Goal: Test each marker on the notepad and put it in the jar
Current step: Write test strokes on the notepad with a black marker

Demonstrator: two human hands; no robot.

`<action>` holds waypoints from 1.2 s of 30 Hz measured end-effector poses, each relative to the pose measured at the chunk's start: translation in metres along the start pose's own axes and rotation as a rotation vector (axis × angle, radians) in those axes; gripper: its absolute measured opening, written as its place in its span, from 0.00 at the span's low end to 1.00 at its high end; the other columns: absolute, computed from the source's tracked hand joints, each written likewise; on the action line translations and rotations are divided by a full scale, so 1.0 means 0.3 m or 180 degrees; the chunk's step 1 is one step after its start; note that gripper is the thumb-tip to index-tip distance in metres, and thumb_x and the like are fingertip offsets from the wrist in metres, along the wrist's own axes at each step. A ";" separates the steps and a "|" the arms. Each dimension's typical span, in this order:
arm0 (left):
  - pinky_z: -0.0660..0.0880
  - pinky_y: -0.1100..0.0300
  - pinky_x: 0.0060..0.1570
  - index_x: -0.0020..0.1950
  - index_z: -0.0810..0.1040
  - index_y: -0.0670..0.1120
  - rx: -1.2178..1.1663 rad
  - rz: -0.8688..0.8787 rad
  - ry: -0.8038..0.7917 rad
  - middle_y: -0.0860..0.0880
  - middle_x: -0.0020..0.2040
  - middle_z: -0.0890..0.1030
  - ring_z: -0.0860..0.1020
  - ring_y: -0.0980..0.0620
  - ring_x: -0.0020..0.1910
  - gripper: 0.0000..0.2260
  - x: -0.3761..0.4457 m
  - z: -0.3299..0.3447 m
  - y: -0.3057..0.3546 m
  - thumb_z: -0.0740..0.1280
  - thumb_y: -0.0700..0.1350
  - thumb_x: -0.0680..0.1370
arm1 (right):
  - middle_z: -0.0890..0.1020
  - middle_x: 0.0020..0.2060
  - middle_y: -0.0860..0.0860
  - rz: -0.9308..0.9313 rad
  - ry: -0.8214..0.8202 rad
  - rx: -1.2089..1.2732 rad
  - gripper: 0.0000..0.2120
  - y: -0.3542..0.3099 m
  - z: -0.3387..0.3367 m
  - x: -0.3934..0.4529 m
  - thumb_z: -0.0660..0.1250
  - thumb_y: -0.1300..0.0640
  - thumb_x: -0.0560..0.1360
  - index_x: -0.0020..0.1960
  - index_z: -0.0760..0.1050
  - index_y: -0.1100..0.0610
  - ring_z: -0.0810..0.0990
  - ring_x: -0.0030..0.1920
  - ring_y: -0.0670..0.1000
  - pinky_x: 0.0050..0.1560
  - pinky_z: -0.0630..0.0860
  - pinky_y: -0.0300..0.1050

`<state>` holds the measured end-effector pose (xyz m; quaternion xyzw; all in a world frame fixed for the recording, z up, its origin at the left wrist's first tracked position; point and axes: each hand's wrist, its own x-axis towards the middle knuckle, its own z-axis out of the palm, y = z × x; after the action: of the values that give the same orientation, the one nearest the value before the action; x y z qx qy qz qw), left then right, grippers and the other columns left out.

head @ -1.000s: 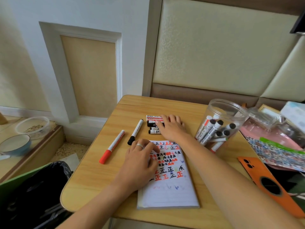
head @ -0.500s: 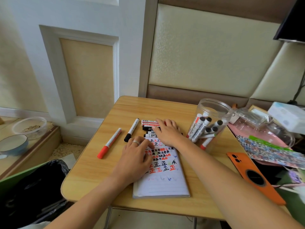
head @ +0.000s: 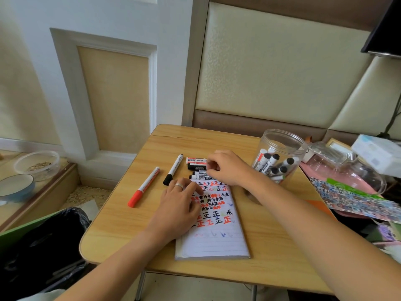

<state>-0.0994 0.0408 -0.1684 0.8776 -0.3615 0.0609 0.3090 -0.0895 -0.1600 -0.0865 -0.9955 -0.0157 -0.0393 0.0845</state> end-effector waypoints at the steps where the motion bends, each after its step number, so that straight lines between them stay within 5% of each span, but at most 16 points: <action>1: 0.64 0.57 0.64 0.61 0.72 0.60 0.0004 -0.0002 0.0001 0.56 0.66 0.68 0.64 0.56 0.64 0.11 0.001 0.001 -0.001 0.61 0.50 0.79 | 0.77 0.47 0.45 -0.0043 -0.0095 -0.0067 0.01 -0.009 -0.002 -0.002 0.69 0.56 0.78 0.48 0.78 0.51 0.76 0.51 0.49 0.52 0.77 0.46; 15: 0.66 0.56 0.60 0.57 0.76 0.56 0.0163 -0.0055 0.0124 0.56 0.62 0.72 0.67 0.55 0.62 0.08 -0.009 -0.013 0.014 0.63 0.49 0.79 | 0.78 0.50 0.48 -0.0024 -0.0274 -0.0381 0.03 -0.051 0.011 -0.003 0.69 0.58 0.78 0.51 0.77 0.52 0.77 0.48 0.50 0.50 0.79 0.50; 21: 0.68 0.55 0.60 0.56 0.75 0.55 0.0120 -0.0049 0.0131 0.55 0.60 0.72 0.68 0.55 0.60 0.08 -0.012 -0.016 0.017 0.63 0.49 0.78 | 0.78 0.47 0.47 -0.0307 0.0140 -0.0468 0.04 -0.039 0.016 -0.026 0.68 0.56 0.76 0.50 0.74 0.52 0.76 0.48 0.51 0.43 0.71 0.45; 25: 0.66 0.56 0.60 0.56 0.75 0.55 0.0128 -0.0022 0.0145 0.56 0.60 0.71 0.68 0.54 0.61 0.09 -0.018 -0.015 0.016 0.62 0.50 0.77 | 0.74 0.46 0.44 -0.0756 0.0793 -0.0317 0.10 -0.052 -0.002 -0.062 0.68 0.58 0.75 0.55 0.72 0.54 0.72 0.47 0.47 0.44 0.75 0.46; 29: 0.61 0.56 0.62 0.59 0.74 0.54 0.0260 0.0118 0.0438 0.55 0.60 0.71 0.67 0.54 0.63 0.14 -0.026 -0.018 0.025 0.57 0.57 0.78 | 0.74 0.47 0.43 -0.0979 0.1435 0.0312 0.14 -0.100 -0.015 -0.143 0.67 0.59 0.75 0.60 0.75 0.56 0.68 0.42 0.43 0.39 0.68 0.37; 32: 0.61 0.55 0.62 0.62 0.73 0.54 0.0240 0.0210 0.0488 0.57 0.59 0.71 0.67 0.56 0.61 0.20 -0.026 -0.026 0.034 0.53 0.62 0.79 | 0.76 0.42 0.45 -0.0752 0.1788 0.1530 0.08 -0.147 -0.016 -0.230 0.68 0.62 0.77 0.55 0.75 0.56 0.73 0.38 0.43 0.39 0.70 0.37; 34: 0.64 0.54 0.59 0.59 0.74 0.53 0.0153 0.0318 0.0473 0.57 0.55 0.71 0.67 0.56 0.57 0.17 -0.027 -0.030 0.031 0.53 0.61 0.81 | 0.78 0.39 0.46 -0.0488 0.1761 0.2428 0.07 -0.162 0.000 -0.279 0.68 0.63 0.77 0.51 0.73 0.54 0.78 0.38 0.46 0.40 0.76 0.44; 36: 0.67 0.53 0.54 0.53 0.73 0.51 0.0108 0.0474 0.0481 0.57 0.50 0.70 0.66 0.54 0.51 0.14 -0.027 -0.031 0.024 0.54 0.57 0.82 | 0.79 0.40 0.55 -0.0144 0.1732 0.3095 0.06 -0.149 0.038 -0.314 0.68 0.60 0.77 0.50 0.72 0.53 0.81 0.42 0.58 0.43 0.80 0.61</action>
<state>-0.1090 0.0471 -0.1601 0.8463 -0.4003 0.1557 0.3151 -0.1841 -0.1165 -0.0978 -0.7952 -0.0310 -0.2849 0.5343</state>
